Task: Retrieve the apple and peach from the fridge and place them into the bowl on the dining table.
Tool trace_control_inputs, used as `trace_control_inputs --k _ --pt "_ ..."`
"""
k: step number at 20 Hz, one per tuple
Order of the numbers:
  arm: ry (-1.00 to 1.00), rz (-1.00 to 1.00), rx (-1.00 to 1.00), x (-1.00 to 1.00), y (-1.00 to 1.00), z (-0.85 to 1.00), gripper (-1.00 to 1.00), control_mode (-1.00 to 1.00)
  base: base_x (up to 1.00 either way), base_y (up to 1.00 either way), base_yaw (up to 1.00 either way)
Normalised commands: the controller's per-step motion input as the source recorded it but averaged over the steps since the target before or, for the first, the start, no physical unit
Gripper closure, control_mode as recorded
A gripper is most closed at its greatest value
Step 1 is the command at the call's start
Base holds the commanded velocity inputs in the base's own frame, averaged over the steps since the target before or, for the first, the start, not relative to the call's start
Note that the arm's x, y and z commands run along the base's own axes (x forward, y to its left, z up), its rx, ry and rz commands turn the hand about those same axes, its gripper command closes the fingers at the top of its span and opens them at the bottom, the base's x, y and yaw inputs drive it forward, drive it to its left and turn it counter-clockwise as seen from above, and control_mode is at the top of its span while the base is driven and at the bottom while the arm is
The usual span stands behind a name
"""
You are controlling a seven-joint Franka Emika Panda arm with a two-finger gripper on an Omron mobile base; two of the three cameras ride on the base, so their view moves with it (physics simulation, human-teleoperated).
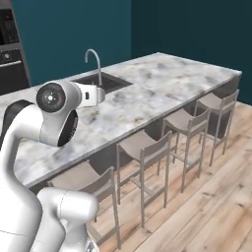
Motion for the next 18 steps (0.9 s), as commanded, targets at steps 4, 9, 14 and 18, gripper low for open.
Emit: trace_control_inputs --k 4,9,14,18 --pt "0.0 0.0 0.0 0.0 0.0 0.0 1.0 1.0 0.55 0.0 0.37" --pt "0.0 0.0 0.0 0.0 0.0 0.0 1.0 1.0 0.5 0.09 0.27" --pt "0.0 0.0 0.0 0.0 0.0 0.0 1.0 1.0 0.55 0.24 0.24" --pt "0.0 0.0 0.0 0.0 0.0 0.0 1.0 1.0 0.61 0.14 0.28"
